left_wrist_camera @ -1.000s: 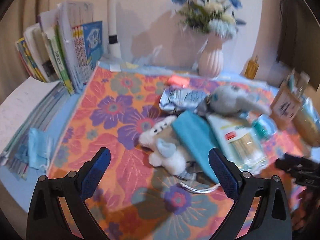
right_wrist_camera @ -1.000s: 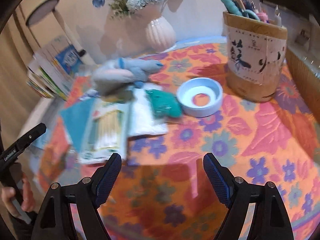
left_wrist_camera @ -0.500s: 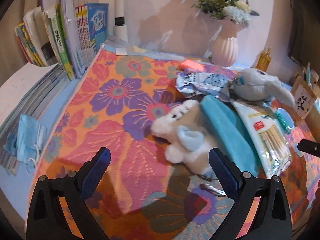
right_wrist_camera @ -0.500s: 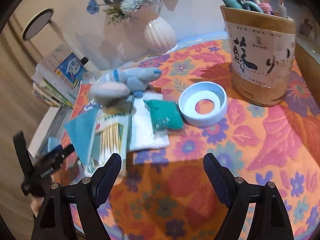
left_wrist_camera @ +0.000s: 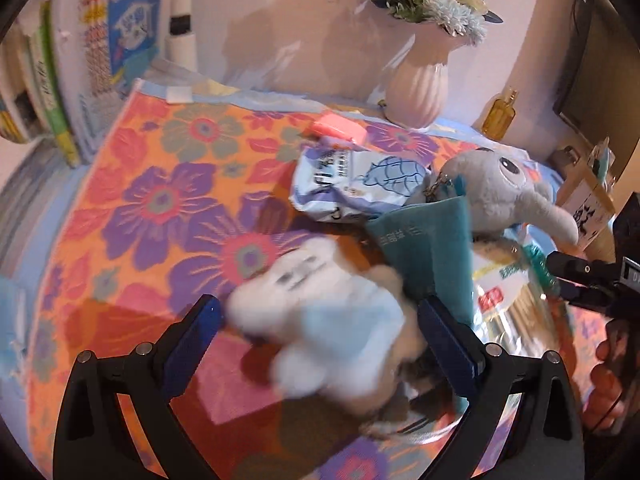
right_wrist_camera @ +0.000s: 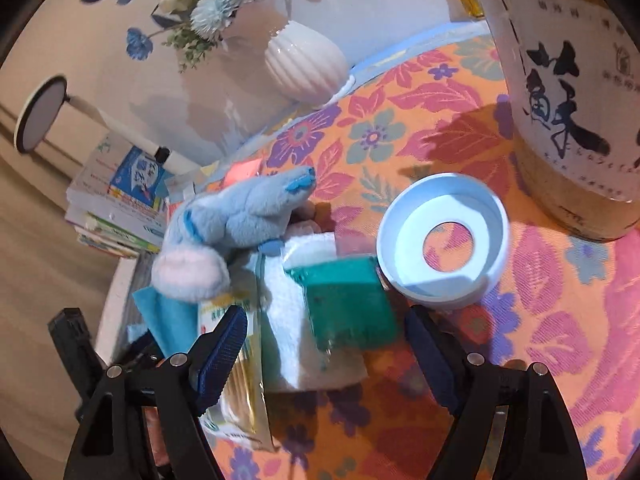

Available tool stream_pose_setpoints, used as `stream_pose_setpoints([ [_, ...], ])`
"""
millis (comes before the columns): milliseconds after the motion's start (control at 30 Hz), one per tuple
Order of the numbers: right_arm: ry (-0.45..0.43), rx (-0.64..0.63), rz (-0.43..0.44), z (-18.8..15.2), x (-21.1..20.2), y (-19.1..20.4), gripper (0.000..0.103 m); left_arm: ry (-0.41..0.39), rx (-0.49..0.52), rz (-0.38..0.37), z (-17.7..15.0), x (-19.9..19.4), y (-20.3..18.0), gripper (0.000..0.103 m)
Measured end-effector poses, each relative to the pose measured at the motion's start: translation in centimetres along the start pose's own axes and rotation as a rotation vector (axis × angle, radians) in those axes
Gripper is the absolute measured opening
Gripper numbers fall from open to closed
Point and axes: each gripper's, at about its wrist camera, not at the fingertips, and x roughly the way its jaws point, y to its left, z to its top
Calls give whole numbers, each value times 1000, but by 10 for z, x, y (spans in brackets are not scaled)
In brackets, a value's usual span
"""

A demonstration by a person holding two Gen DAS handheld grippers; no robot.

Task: Organize soft objects
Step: 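Grasp the white bear plush with the left tool while the right tool grasps the teal zip-bag pouch, then carry the bear and the teal pouch into the gold glass bowl and release both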

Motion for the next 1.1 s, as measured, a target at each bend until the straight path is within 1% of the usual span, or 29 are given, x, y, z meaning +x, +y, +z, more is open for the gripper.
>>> stream_pose_setpoints([
  [100,-15,-4,2,1,2,0,80,32,-33,-6,-3,15,3,99],
  [133,-21,-12,-8,0,2,1,77,26,-32,-3,-4,15,3,99],
  [167,-23,-20,-19,-1,3,2,71,12,-29,-6,-3,13,3,99],
  [200,-26,-32,-33,-2,3,3,68,-7,-27,-12,-4,10,2,99],
  [233,-26,-46,-48,-3,3,3,62,-9,-30,-14,-5,10,4,97],
  [267,-28,-54,-63,-4,3,4,52,0,-37,-17,-6,10,5,93],
  [300,-26,-56,-73,-5,3,3,46,0,-48,-18,-7,10,7,86],
  [333,-23,-49,-66,-6,3,2,39,-9,-57,-17,-7,8,8,85],
  [367,-31,-36,-45,-8,1,0,39,-23,-68,-19,-7,6,10,82],
  [400,-33,-28,-31,-10,0,-1,39,-46,-79,-19,-7,2,12,77],
  [467,-2,-5,15,-15,-2,-4,39,-72,-82,-32,-7,-5,14,72],
  [533,3,-8,27,-22,-13,-4,38,-86,-60,-21,-8,-15,12,72],
  [633,-22,-41,32,-34,-40,1,38,-115,-36,11,-12,-34,8,72],
  [667,-33,-59,25,-39,-49,3,38,-136,-35,13,-15,-45,7,72],
  [700,-47,-88,1,-46,-62,6,38,-148,-38,10,-17,-51,6,72],
  [767,-58,-132,-58,-56,-75,11,38,-173,-46,-6,-23,-65,3,72],
  [800,-65,-172,-121,-64,-82,15,38,-190,-47,-14,-26,-73,0,72],
  [900,-62,-242,-238,-78,-88,19,38,-225,-41,-38,-31,-92,-11,72],
  [967,-51,-274,-278,-87,-90,17,39,-232,-25,-57,-34,-101,-20,72],
  [1100,-15,-324,-360,-102,-85,9,38,-235,25,-58,-43,-109,-43,72],
])
